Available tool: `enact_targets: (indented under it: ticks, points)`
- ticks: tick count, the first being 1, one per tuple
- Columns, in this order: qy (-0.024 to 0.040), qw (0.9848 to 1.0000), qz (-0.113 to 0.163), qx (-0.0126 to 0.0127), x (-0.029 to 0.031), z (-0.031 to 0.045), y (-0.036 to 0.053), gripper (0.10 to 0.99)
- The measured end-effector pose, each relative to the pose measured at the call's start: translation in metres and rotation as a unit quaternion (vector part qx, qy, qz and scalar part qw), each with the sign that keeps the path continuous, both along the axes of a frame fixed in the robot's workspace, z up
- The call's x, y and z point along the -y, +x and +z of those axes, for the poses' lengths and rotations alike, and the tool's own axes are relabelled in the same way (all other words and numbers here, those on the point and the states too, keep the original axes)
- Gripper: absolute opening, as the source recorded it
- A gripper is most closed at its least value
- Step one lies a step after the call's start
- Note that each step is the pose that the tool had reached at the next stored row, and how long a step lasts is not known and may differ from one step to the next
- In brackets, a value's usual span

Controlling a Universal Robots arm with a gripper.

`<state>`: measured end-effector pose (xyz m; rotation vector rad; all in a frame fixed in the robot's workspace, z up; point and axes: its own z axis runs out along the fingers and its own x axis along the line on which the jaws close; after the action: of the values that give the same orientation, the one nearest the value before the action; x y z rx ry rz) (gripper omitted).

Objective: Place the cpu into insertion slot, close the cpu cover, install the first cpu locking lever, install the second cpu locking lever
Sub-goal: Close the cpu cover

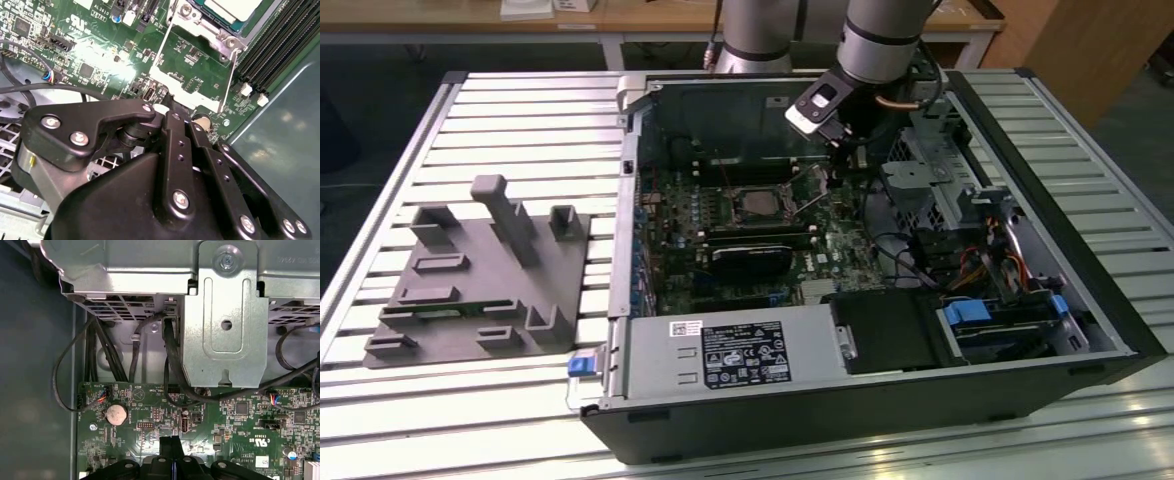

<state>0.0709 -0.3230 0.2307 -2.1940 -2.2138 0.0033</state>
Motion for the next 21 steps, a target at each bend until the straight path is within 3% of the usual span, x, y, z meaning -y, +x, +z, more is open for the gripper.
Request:
enact_targets:
  ticks: [8, 21]
  points:
    - [0.0003, 1.0, 0.0, -0.0002, 0.0, 0.0014, -0.0011, 0.106]
    - [0.002, 1.0, 0.0, 0.001, 0.0, 0.0042, -0.0139, 0.106]
